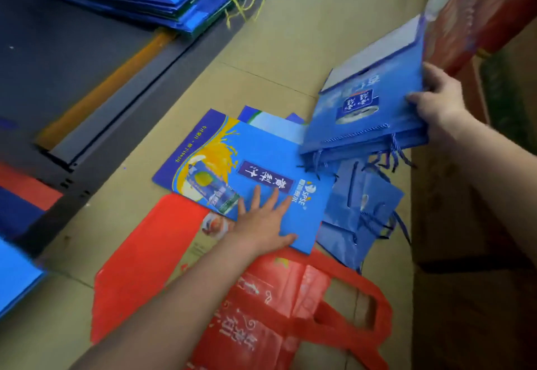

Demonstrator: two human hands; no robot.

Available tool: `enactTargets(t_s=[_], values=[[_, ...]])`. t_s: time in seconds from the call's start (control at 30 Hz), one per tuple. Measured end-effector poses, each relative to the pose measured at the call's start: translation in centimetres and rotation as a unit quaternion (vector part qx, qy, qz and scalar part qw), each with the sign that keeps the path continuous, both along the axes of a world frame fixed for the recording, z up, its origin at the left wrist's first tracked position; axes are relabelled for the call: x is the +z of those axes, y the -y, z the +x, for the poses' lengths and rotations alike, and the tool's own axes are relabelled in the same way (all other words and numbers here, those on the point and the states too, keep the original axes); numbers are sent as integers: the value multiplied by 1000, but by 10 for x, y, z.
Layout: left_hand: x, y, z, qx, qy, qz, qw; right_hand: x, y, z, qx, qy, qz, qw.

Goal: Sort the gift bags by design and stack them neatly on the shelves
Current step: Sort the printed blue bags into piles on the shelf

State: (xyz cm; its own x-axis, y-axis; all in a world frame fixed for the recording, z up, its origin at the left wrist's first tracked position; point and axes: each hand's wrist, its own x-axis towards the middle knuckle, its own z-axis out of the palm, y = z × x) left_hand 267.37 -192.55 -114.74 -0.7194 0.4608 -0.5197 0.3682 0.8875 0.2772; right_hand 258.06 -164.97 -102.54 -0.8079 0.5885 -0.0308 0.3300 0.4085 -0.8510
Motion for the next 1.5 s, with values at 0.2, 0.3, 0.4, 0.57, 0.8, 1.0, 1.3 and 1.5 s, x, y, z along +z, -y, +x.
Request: enactTargets(t_s=[0.2, 0.3, 0.4, 0.57, 0.8, 1.0, 1.3, 1.5], values=[[-26, -24, 8, -23, 29, -74, 997, 5, -27, 12, 15, 113, 179, 977], [-28, -3, 12, -22, 13, -71, 997, 19, -30, 12, 91, 99, 265, 955], [-26, 38, 21, -34, 0, -111, 993, 37, -28, 11, 151, 51, 336, 928], [-18, 113, 49, -81, -86, -128, 985, 62, -19, 4, 210, 24, 294, 932], [9, 90, 29, 25, -72, -109, 991, 39, 7, 12, 172, -24, 106, 979], [-1, 20, 19, 82, -12, -89, 993, 3, -31, 22, 92, 96, 146, 980], [-15, 16, 23, 81, -28, -110, 990, -77, 96, 86, 211, 284, 59, 933], [-10, 22, 27, 65, -16, -100, 993, -117, 161, 152, -1, 372, -61, 926]])
